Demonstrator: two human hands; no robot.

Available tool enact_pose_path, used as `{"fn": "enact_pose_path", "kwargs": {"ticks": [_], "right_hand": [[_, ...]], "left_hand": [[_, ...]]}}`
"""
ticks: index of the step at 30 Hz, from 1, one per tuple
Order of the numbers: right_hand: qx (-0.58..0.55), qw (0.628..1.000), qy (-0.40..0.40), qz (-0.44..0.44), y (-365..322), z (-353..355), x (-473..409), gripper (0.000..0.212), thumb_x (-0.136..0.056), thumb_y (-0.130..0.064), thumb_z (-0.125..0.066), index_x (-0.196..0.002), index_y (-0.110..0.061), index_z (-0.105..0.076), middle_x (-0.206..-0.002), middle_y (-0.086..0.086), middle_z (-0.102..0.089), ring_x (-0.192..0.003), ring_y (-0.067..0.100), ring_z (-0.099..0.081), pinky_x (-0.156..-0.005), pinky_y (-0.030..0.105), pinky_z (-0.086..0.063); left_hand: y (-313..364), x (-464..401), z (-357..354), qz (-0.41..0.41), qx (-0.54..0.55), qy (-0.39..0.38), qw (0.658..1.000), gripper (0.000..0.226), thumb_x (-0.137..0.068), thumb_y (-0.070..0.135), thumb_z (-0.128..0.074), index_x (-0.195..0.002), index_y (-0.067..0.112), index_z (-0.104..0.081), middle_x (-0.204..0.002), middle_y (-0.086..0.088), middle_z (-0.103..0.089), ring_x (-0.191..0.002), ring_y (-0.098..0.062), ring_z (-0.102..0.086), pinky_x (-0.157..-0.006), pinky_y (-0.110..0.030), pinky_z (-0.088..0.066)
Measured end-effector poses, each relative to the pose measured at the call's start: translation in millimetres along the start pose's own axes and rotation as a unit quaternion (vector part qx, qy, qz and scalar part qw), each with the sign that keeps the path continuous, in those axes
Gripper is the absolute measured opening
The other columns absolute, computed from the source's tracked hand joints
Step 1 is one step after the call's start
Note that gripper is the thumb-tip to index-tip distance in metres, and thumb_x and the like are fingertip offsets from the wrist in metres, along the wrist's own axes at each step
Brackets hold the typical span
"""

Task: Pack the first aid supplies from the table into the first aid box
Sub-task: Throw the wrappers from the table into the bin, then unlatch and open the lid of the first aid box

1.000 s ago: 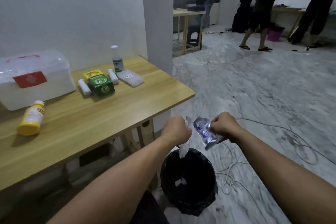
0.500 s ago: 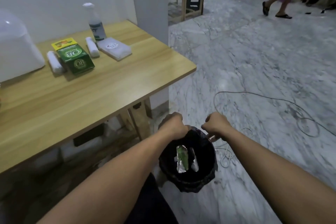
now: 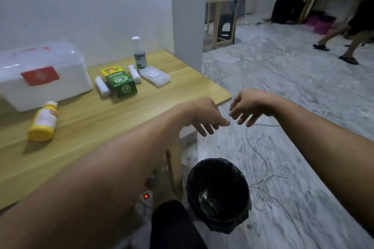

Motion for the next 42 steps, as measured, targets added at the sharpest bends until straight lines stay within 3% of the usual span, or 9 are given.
{"fn": "enact_pose_path", "kwargs": {"ticks": [6, 13, 17, 19, 22, 26, 32, 36, 42], "right_hand": [[0.038, 0.997, 0.002, 0.065, -74, 10, 3, 0.023, -0.09, -0.009, -0.066, -0.111, 0.001, -0.066, -0.099, 0.017, -0.072, -0.083, 0.026, -0.073, -0.065, 0.038, -0.062], [0.058, 0.987, -0.001, 0.149, -179, -27, -11, 0.025, -0.088, -0.011, -0.068, -0.112, -0.001, -0.066, -0.092, 0.011, -0.073, -0.078, 0.022, -0.074, -0.063, 0.036, -0.063], [0.049, 0.975, -0.015, 0.218, -238, -56, -15, 0.024, -0.087, -0.007, -0.068, -0.109, 0.004, -0.066, -0.082, 0.012, -0.069, -0.074, 0.024, -0.071, -0.068, 0.042, -0.061], [0.05, 0.966, -0.016, 0.253, -268, -72, -18, 0.024, -0.087, -0.005, -0.067, -0.108, 0.006, -0.066, -0.088, 0.019, -0.07, -0.076, 0.028, -0.07, -0.066, 0.042, -0.06], [0.065, 0.949, 0.01, 0.307, -310, -100, -28, 0.022, -0.085, -0.007, -0.069, -0.105, 0.002, -0.068, -0.095, 0.021, -0.073, -0.074, 0.03, -0.071, -0.059, 0.036, -0.06], [0.139, 0.893, 0.114, 0.412, -349, -138, -38, 0.022, -0.084, -0.016, -0.067, -0.105, -0.009, -0.071, -0.098, 0.006, -0.072, -0.084, 0.023, -0.064, -0.068, 0.027, -0.049], [0.273, 0.714, 0.256, 0.591, -362, -190, -63, 0.037, -0.077, -0.015, -0.076, -0.111, -0.008, -0.063, -0.128, 0.019, -0.061, -0.118, 0.039, -0.056, -0.094, 0.048, -0.05], [0.304, 0.694, 0.253, 0.601, -358, -202, -82, 0.058, -0.071, -0.019, -0.082, -0.121, -0.012, -0.054, -0.144, 0.02, -0.049, -0.135, 0.041, -0.043, -0.11, 0.058, -0.034], [0.307, 0.626, 0.323, 0.64, -360, -209, -99, 0.05, -0.069, -0.017, -0.082, -0.113, -0.01, -0.058, -0.127, 0.023, -0.062, -0.115, 0.042, -0.06, -0.095, 0.055, -0.049]], "left_hand": [[-14, 44, 64, 0.025, 0.017, 0.04, 0.999, 0.039, -0.086, 0.026, -0.07, -0.111, -0.004, -0.066, -0.097, -0.012, -0.071, -0.081, -0.024, -0.07, -0.076, -0.038, -0.062], [-80, 94, 145, 0.079, -0.035, 0.183, 0.979, 0.033, -0.083, 0.024, -0.072, -0.102, -0.003, -0.07, -0.09, -0.014, -0.069, -0.078, -0.026, -0.066, -0.079, -0.043, -0.061], [-114, 132, 192, 0.101, -0.089, 0.268, 0.954, 0.028, -0.08, 0.023, -0.074, -0.101, 0.005, -0.073, -0.089, -0.011, -0.069, -0.07, -0.021, -0.059, -0.062, -0.029, -0.052], [-132, 151, 213, 0.109, -0.125, 0.324, 0.931, 0.025, -0.08, 0.023, -0.074, -0.097, 0.006, -0.072, -0.094, -0.01, -0.07, -0.081, -0.024, -0.062, -0.062, -0.027, -0.047], [-161, 175, 241, 0.119, -0.15, 0.41, 0.892, 0.03, -0.079, 0.024, -0.072, -0.105, 0.009, -0.07, -0.113, -0.008, -0.069, -0.105, -0.026, -0.063, -0.083, -0.034, -0.052], [-197, 199, 266, 0.16, -0.165, 0.474, 0.85, 0.05, -0.08, 0.025, -0.068, -0.129, 0.017, -0.059, -0.137, -0.006, -0.057, -0.125, -0.027, -0.053, -0.099, -0.035, -0.045], [-240, 206, 281, 0.176, -0.142, 0.49, 0.842, 0.064, -0.084, 0.041, -0.067, -0.141, 0.017, -0.048, -0.148, -0.007, -0.047, -0.135, -0.029, -0.044, -0.107, -0.042, -0.038], [-255, 198, 284, 0.177, -0.133, 0.479, 0.849, 0.075, -0.085, 0.053, -0.061, -0.147, 0.018, -0.039, -0.158, -0.005, -0.031, -0.145, -0.027, -0.03, -0.116, -0.044, -0.028], [-276, 188, 278, 0.157, -0.107, 0.534, 0.824, 0.079, -0.078, 0.06, -0.065, -0.142, 0.017, -0.048, -0.156, -0.001, -0.037, -0.146, -0.02, -0.031, -0.115, -0.04, -0.03]]}}
Point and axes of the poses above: each hand's wrist, its own x-axis away from the middle knuckle, its own z-axis out of the back of the hand, y = z × x, the point moved 2 cm from there along -x, towards the middle knuckle
